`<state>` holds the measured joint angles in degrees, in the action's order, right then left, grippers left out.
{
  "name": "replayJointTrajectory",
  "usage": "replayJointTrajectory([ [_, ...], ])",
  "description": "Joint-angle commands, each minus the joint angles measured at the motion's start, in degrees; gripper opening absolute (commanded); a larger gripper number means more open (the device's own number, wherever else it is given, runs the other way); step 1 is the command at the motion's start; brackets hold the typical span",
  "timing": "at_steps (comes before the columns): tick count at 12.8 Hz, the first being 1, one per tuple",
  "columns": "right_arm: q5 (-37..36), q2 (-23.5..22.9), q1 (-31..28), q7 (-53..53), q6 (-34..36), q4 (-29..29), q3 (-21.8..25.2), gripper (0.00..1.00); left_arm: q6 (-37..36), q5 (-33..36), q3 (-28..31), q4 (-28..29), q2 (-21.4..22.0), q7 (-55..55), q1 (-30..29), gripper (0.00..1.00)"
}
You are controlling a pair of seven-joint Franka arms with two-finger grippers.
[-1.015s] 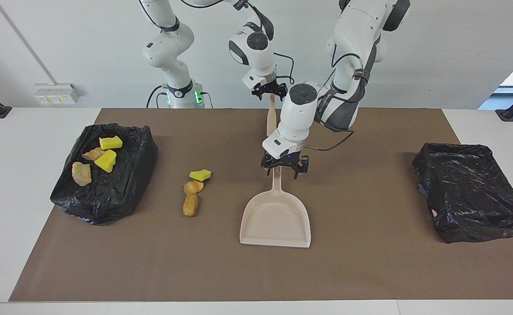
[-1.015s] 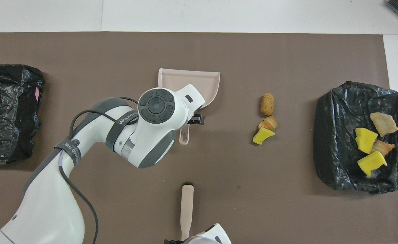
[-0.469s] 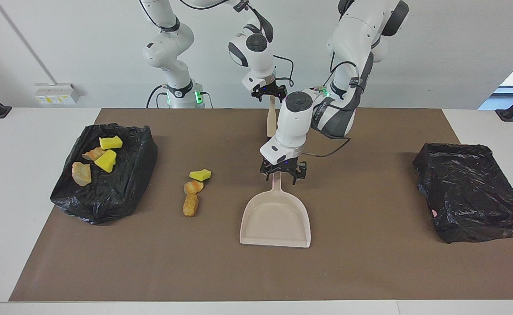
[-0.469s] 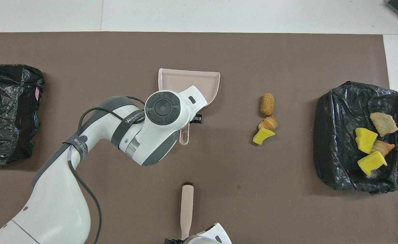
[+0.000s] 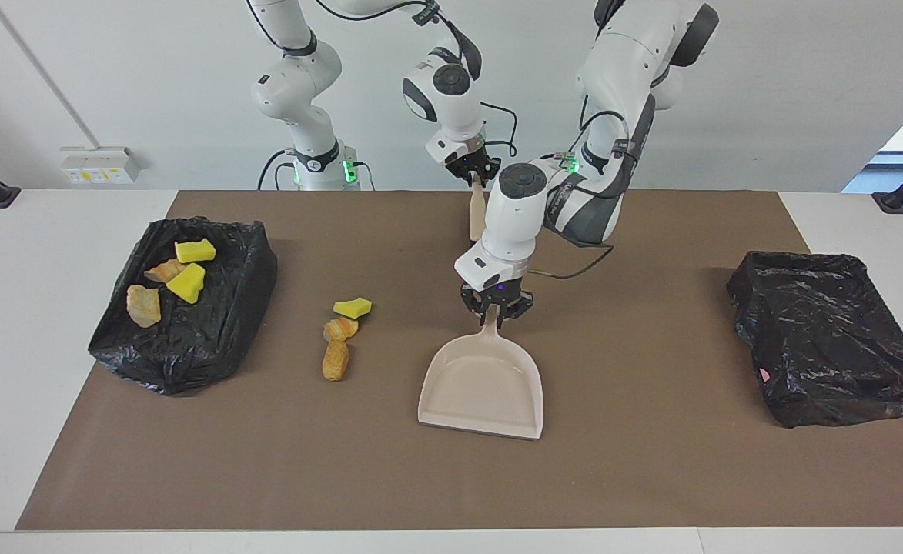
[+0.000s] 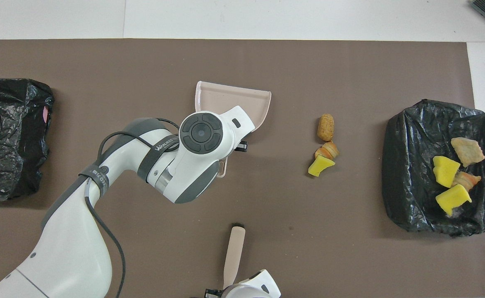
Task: Sweep and dump trash in bin
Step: 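Lift the brush with the right gripper while the left gripper tilts the dustpan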
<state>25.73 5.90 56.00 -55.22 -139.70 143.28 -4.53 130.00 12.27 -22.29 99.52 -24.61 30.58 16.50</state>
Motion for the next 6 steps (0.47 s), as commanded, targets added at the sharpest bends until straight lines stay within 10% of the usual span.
replayJointTrajectory([
  [1, 0.0, -1.1, -1.7, -0.6, 1.4, -2.8, 0.2, 0.0, -4.2, 1.8, 0.7, -1.8, 0.5, -1.7, 0.6, 0.11],
  [6, -1.6, 2.5, -9.3, 4.4, 14.0, -6.5, 0.7, 0.0, -11.5, 1.7, 0.6, -1.6, 4.3, -21.2, -1.6, 0.11],
])
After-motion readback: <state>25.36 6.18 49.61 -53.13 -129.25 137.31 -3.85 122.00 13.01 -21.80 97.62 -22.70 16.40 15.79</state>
